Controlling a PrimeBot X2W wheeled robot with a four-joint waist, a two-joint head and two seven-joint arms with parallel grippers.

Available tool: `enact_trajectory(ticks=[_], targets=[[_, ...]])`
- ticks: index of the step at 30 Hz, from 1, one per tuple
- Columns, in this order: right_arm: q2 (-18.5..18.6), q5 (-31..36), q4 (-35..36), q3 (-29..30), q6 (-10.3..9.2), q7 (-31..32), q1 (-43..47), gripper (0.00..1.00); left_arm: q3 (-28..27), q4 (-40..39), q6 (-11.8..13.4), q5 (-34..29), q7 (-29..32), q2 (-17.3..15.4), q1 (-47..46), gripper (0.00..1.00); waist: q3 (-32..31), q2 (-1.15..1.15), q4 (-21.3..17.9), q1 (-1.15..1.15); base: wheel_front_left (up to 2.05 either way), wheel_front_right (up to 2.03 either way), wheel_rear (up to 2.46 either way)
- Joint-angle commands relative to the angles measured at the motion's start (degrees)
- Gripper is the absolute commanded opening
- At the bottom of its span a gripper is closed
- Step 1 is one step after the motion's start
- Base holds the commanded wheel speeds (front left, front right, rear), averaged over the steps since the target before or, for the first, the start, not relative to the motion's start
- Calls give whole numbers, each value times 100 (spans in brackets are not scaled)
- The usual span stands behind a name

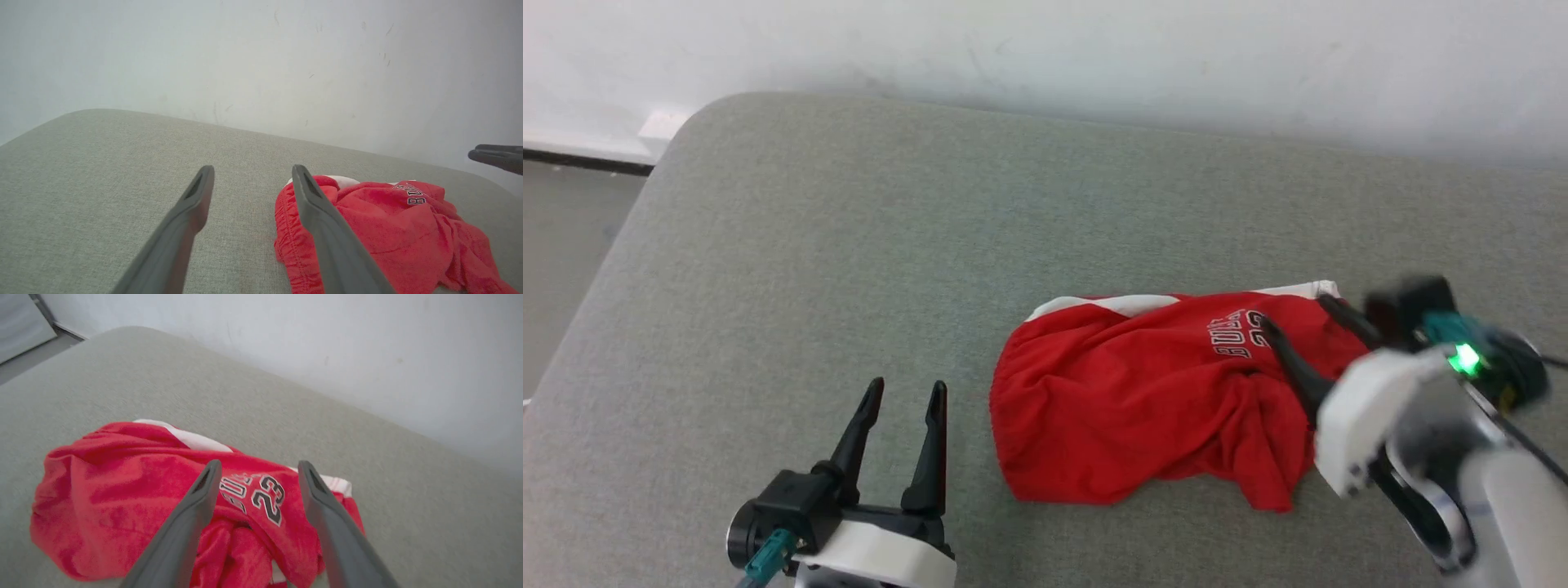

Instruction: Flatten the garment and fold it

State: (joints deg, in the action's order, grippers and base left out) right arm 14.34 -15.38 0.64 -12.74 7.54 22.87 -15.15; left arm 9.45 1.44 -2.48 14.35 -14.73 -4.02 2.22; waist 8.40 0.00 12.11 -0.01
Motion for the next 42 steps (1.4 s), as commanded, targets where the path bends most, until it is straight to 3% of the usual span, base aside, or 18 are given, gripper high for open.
enact_trajectory(ticks=[1, 6, 10, 16, 17, 18, 20, 25, 31, 36, 42], targets=[[-123, 151, 298, 359, -5, 173, 509, 100, -8, -41, -9, -37, -27, -36, 41, 100, 27, 0, -89, 1, 0, 0, 0], [-385, 457, 966, 1023, -5, 628, 1698, 100, -30, -92, -11, -3, -27, -27, 23, 100, 196, 0, -89, 1, 0, 0, 0], [-474, 631, 1087, 964, -5, 685, 1993, 100, -39, -77, -35, 3, -27, -27, -25, 100, 293, 0, -54, 1, 0, 0, 0], [-517, 751, 674, 703, -5, 641, 1854, 100, -14, -30, -70, -12, -27, -27, -113, 100, 321, 0, 57, 1, 0, 0, 0], [-514, 773, 540, 662, -5, 664, 1811, 84, -6, -18, -75, -15, -27, -27, -124, 100, 316, 0, 81, 1, 0, 0, 0], [-509, 799, 416, 626, -5, 672, 1764, 46, 3, -3, -81, -18, -27, -26, -133, 100, 307, 0, 108, 1, 0, 0, 0], [-560, 828, 183, 659, -5, 684, 1691, 0, 5, 22, -77, -19, -27, -24, -130, 100, 275, 0, 147, 1, 0, 0, 0], [-622, 844, 59, 736, -5, 577, 1591, 0, -18, 48, -51, -15, -27, -25, -41, 100, 153, 0, 151, 1, 0, 0, 0], [-716, 556, 635, 998, -5, 672, 1565, 0, -29, 40, -27, -20, -27, -44, 92, 100, 3, 0, -52, 1, 0, 0, 0], [-856, 435, 1482, 1748, -5, 877, 1894, 0, -2, 35, -35, -11, -24, -82, 119, 100, -73, 0, -218, 1, 0, 0, 0], [-1112, 213, 2184, 2798, -5, 1639, 3183, 0, 6, -1, -35, 25, 9, -141, 169, 100, -29, 0, -310, 1, 0, 0, 0]])
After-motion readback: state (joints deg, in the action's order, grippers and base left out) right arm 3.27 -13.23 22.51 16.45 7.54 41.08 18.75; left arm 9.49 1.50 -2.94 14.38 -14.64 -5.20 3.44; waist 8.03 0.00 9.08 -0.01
